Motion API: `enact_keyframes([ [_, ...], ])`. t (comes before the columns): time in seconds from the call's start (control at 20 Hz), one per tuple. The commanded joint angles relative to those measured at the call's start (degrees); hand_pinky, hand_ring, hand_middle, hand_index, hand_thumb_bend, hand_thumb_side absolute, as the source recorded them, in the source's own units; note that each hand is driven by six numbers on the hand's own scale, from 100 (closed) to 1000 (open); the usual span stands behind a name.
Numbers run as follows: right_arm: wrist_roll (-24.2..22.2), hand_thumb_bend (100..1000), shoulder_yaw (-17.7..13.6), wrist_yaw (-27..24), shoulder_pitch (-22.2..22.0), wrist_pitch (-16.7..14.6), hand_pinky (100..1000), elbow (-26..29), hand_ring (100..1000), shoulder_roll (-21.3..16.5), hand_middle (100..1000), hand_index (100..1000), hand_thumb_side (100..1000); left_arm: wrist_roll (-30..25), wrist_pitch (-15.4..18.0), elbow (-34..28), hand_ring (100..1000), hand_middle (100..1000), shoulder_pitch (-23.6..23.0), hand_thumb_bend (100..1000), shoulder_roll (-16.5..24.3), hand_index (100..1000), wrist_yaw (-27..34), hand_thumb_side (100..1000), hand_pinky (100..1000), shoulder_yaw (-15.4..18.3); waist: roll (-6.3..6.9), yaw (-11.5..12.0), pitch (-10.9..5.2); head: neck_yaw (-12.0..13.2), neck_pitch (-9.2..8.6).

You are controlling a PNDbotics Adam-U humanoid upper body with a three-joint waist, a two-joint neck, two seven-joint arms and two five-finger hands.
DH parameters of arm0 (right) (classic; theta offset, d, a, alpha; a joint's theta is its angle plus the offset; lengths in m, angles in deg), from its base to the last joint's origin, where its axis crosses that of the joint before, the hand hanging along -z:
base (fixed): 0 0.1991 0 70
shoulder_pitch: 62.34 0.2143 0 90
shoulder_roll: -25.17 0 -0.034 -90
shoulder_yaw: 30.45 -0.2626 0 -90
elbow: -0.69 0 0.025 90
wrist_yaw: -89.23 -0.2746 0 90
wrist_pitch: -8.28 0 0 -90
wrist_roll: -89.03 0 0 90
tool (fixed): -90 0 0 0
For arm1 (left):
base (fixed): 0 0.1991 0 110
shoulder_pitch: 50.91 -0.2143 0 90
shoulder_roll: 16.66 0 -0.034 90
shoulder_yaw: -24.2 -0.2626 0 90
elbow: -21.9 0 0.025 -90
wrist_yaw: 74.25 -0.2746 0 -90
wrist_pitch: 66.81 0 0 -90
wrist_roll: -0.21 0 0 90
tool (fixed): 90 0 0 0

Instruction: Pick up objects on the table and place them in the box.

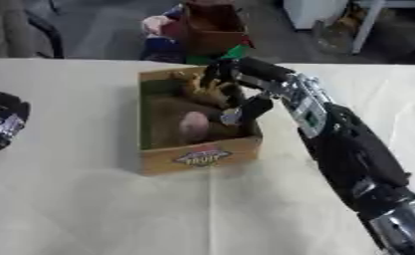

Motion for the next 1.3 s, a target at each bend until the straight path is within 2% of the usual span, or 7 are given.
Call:
enact_keyframes([
  [0.05, 1.03, 452, -0.53, -2.64, 0.40, 0.79, 792, 3.63, 873, -2.75, 873, 862, 497, 0.05, 0.10, -0.75, 502, 499, 0.20, 296, 0.87, 616, 0.15, 224, 560, 0.39, 0.21, -0.40, -1.12, 0.33, -0.50],
  [0.25, 1.67, 449, -0.16, -8.45, -2.02, 2.20, 764, 9.43, 858, -5.85, 861, 855, 485, 0.44, 0.14, -0.37, 502, 499, -0.76, 298, 1.17, 617, -0.04, 226, 559, 0.81, 0.25, -1.38, -1.38, 0.96, -0.21],
  [0.4, 2.14, 373, -0.36, -13.33, -4.87, 3.82, 753, 14.67, 849, -8.96, 852, 849, 460, 0.71, 0.17, 0.01, 501, 499, -1.49, 298, 1.30, 617, -0.21, 227, 560, 1.04, 0.22, -2.11, -1.54, 1.32, -0.15],
  [0.5, 2.78, 247, -1.08, -16.62, -7.21, 5.72, 733, 17.99, 823, -11.05, 827, 834, 435, 0.92, 0.23, 0.21, 501, 498, -1.93, 297, 1.32, 616, -0.30, 227, 559, 1.23, 0.26, -2.54, -1.62, 1.74, 0.04],
  [0.6, 3.44, 241, -1.68, -19.32, -9.24, 7.87, 731, 20.83, 819, -12.52, 824, 832, 433, 1.04, 0.31, 0.40, 501, 498, -2.23, 297, 1.32, 616, -0.36, 227, 559, 1.28, 0.25, -2.83, -1.70, 1.92, 0.22],
  [0.9, 4.46, 173, -4.04, -22.73, -12.50, 11.42, 669, 23.04, 758, -13.80, 772, 793, 386, 1.82, 0.56, 0.64, 498, 495, -3.20, 296, 1.51, 612, -0.34, 227, 557, 2.06, 0.32, -3.99, -1.50, 3.10, 0.37],
  [1.3, 7.66, 153, -7.75, -30.06, -24.33, 16.02, 650, 30.16, 740, -13.98, 754, 770, 358, 2.12, 0.69, 1.40, 496, 493, -4.50, 298, 1.02, 608, -0.30, 229, 555, 2.05, 0.06, -4.26, -2.09, 3.52, 5.60],
])
